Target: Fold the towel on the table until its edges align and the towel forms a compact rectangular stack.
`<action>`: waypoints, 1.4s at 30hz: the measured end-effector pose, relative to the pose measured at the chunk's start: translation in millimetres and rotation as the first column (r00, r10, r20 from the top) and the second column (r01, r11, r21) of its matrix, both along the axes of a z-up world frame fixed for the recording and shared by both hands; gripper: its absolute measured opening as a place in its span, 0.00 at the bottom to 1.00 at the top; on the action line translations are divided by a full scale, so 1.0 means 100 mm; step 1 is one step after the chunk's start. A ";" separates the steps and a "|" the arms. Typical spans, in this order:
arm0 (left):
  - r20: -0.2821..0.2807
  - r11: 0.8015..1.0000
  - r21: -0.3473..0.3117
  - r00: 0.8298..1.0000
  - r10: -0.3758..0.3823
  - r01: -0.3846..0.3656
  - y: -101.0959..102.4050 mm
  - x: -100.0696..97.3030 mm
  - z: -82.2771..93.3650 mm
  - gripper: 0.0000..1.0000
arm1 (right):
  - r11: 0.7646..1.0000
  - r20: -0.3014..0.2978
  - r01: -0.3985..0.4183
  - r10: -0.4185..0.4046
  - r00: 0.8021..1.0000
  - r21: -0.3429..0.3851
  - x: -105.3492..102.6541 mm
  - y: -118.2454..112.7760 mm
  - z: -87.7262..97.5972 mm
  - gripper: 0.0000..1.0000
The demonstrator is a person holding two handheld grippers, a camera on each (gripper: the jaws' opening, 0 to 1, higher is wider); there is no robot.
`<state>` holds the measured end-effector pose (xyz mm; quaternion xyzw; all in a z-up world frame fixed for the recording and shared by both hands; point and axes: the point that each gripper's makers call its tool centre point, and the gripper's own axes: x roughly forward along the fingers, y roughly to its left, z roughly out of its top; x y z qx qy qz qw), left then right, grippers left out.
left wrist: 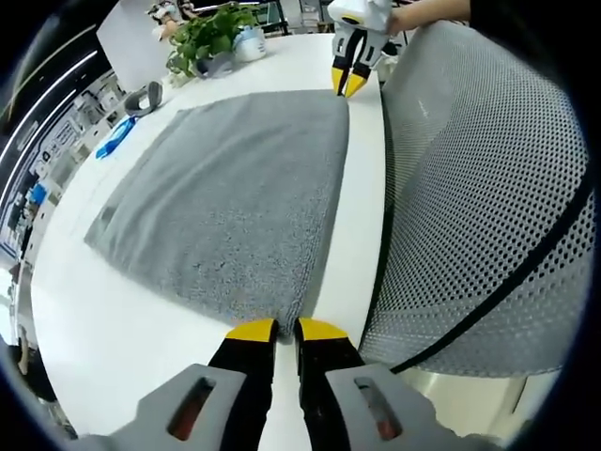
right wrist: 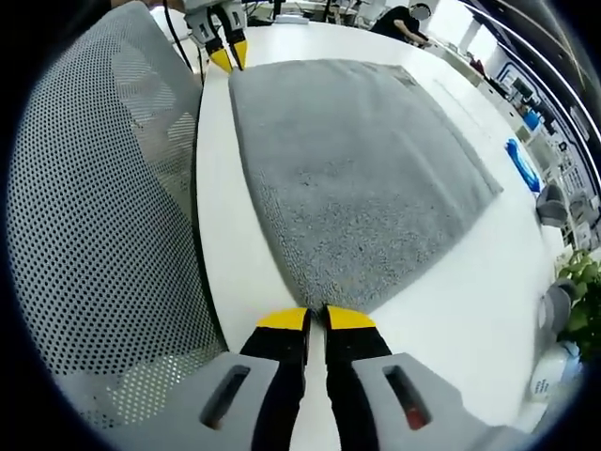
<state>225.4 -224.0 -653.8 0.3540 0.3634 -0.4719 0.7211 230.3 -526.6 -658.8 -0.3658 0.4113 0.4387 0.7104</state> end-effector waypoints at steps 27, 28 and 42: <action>-0.008 0.929 -0.265 0.964 0.265 -0.258 -0.14 0.13 0.44 0.02 | 0.879 -0.172 0.347 -0.305 0.937 0.328 0.12 0.12 0.34 0.00; -0.003 0.920 -0.284 0.960 0.279 -0.268 -0.15 0.14 0.49 0.02 | 0.872 -0.171 0.355 -0.315 0.934 0.337 0.13 0.10 0.37 0.00; -0.029 0.805 -0.490 0.929 0.368 -0.334 -0.22 0.33 1.00 0.02 | 0.745 -0.147 0.437 -0.425 0.893 0.503 0.21 0.04 0.82 0.00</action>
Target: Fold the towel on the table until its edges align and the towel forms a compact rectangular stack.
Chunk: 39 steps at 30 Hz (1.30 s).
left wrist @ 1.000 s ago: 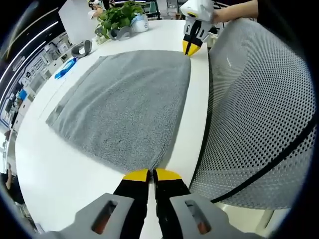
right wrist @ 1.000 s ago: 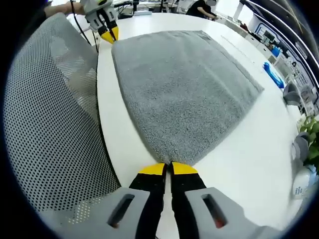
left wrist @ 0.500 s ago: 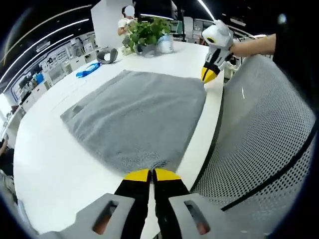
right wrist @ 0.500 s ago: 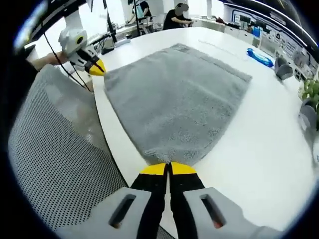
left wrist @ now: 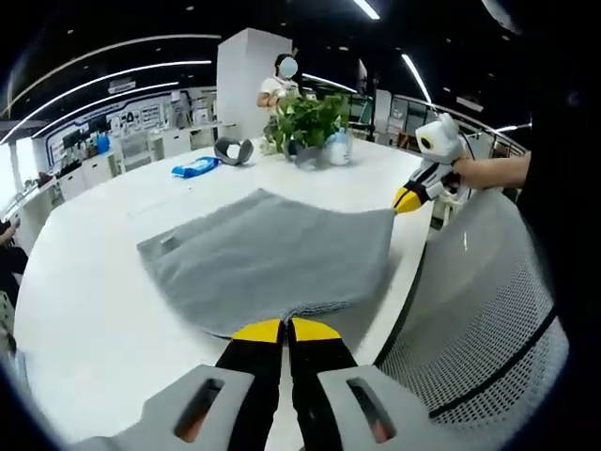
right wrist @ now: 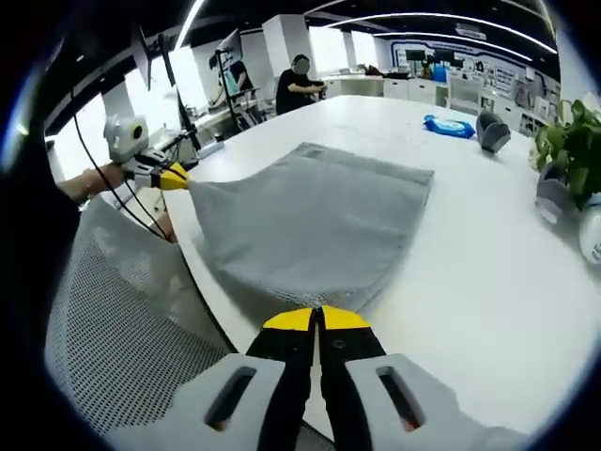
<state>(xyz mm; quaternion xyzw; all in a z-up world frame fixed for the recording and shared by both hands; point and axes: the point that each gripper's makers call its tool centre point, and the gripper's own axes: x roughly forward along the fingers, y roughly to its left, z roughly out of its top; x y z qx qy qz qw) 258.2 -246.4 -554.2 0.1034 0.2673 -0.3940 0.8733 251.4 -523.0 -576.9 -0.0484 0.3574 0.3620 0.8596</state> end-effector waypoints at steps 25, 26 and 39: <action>0.098 0.992 -0.123 0.995 0.035 -0.023 -0.10 -0.16 0.61 0.02 | 0.991 0.069 0.120 -0.124 0.990 0.057 -0.19 -0.20 0.54 0.00; 0.103 0.991 -0.127 0.994 0.043 -0.030 -0.08 -0.18 0.63 0.02 | 0.990 0.071 0.128 -0.132 0.989 0.063 -0.21 -0.21 0.56 0.00; 0.102 0.987 -0.157 0.993 0.062 -0.045 0.06 -0.34 0.81 0.02 | 0.987 0.087 0.132 -0.140 0.986 0.093 -0.47 -0.11 0.84 0.00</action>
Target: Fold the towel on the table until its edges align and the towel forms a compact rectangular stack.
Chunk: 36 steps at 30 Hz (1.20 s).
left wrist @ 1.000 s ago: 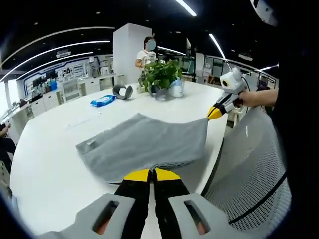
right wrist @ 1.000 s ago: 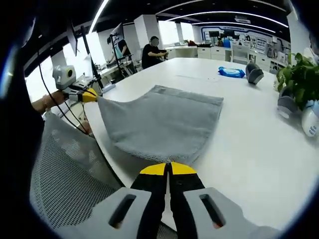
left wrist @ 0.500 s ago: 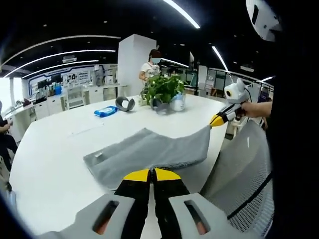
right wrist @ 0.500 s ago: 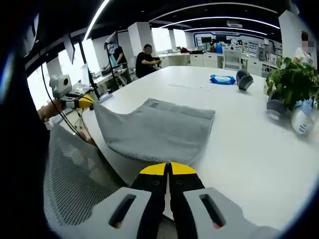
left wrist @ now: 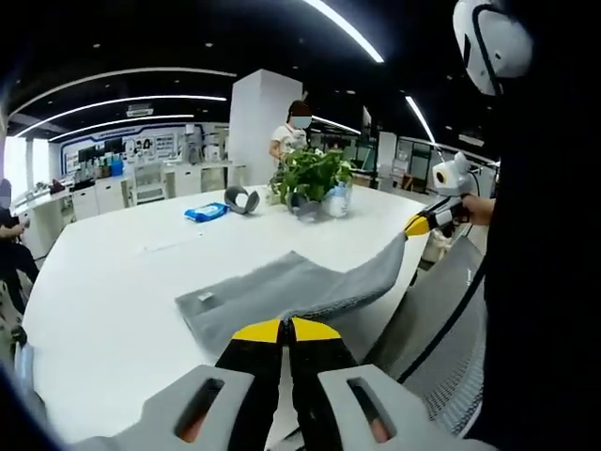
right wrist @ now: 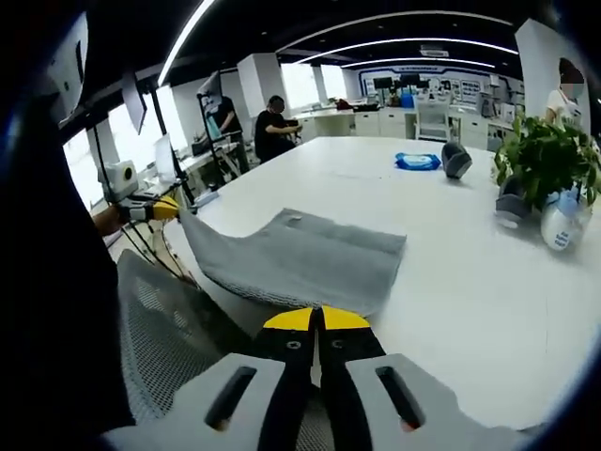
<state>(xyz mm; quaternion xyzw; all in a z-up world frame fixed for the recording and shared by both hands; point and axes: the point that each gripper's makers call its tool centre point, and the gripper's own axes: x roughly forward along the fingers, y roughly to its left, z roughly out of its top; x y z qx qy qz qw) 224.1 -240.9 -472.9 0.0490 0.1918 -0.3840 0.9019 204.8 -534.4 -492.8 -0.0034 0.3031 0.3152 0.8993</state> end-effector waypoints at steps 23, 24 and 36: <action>0.039 0.998 -0.029 0.998 0.048 -0.047 0.09 0.01 0.22 0.02 | 0.999 0.072 0.048 -0.046 0.996 -0.015 0.14 -0.04 0.22 0.00; 0.040 0.998 -0.025 0.998 0.051 -0.050 0.10 0.02 0.22 0.02 | 0.999 0.077 0.045 -0.043 0.996 -0.017 0.18 -0.03 0.24 0.00; 0.050 0.996 0.005 0.995 0.083 -0.083 0.15 0.26 0.25 0.02 | 0.998 0.129 0.036 -0.028 0.991 -0.058 0.47 0.01 0.31 0.00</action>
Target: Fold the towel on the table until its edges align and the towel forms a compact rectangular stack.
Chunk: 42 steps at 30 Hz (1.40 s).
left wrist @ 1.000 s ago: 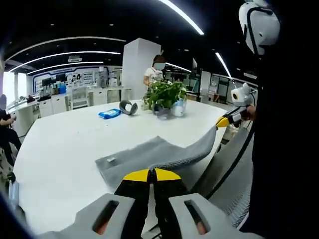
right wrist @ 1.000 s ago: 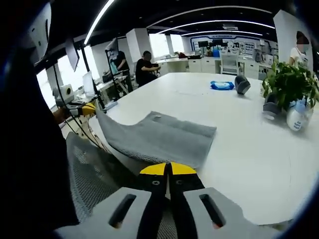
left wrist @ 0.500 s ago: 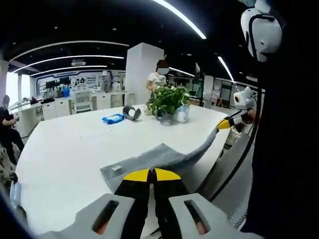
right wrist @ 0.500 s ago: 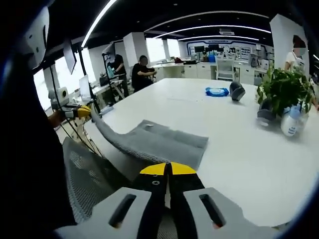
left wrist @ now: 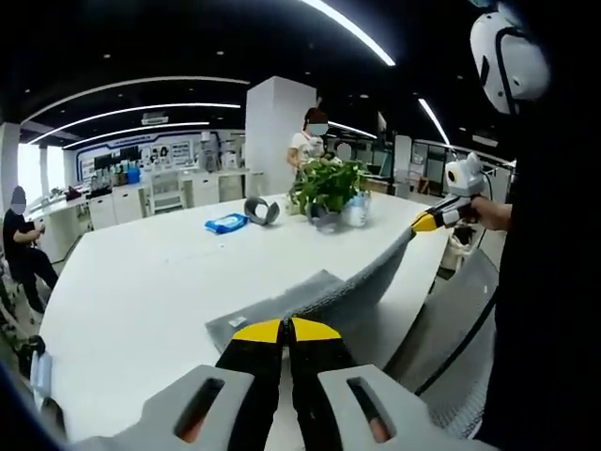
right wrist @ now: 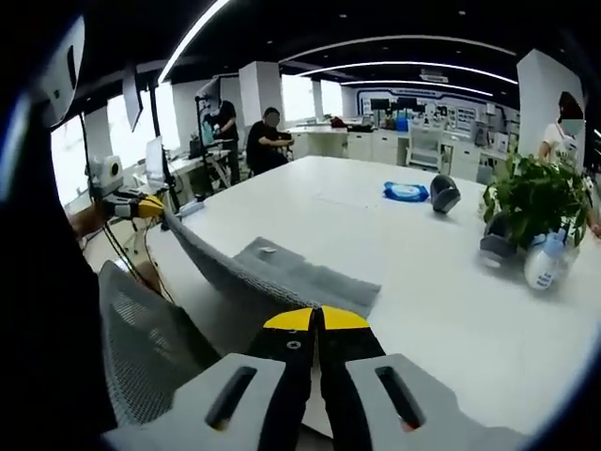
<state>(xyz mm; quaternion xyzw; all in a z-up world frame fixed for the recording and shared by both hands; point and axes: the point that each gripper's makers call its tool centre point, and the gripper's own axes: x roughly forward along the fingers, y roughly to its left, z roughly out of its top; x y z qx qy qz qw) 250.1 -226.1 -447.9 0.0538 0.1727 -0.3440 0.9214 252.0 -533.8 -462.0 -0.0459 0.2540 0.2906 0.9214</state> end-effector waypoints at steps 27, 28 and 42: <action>-0.035 0.995 0.088 0.999 -0.042 0.045 0.06 0.46 -0.10 0.02 | 0.994 0.027 -0.064 0.066 0.997 -0.090 0.50 0.01 -0.06 0.00; -0.036 0.995 0.094 0.998 -0.043 0.046 0.06 0.49 -0.11 0.02 | 0.993 0.027 -0.069 0.072 0.997 -0.099 0.52 0.01 -0.07 0.00; -0.084 0.988 0.140 0.995 -0.052 0.064 0.06 0.80 -0.35 0.02 | 0.988 -0.034 -0.114 0.111 0.993 -0.108 0.85 0.00 -0.38 0.00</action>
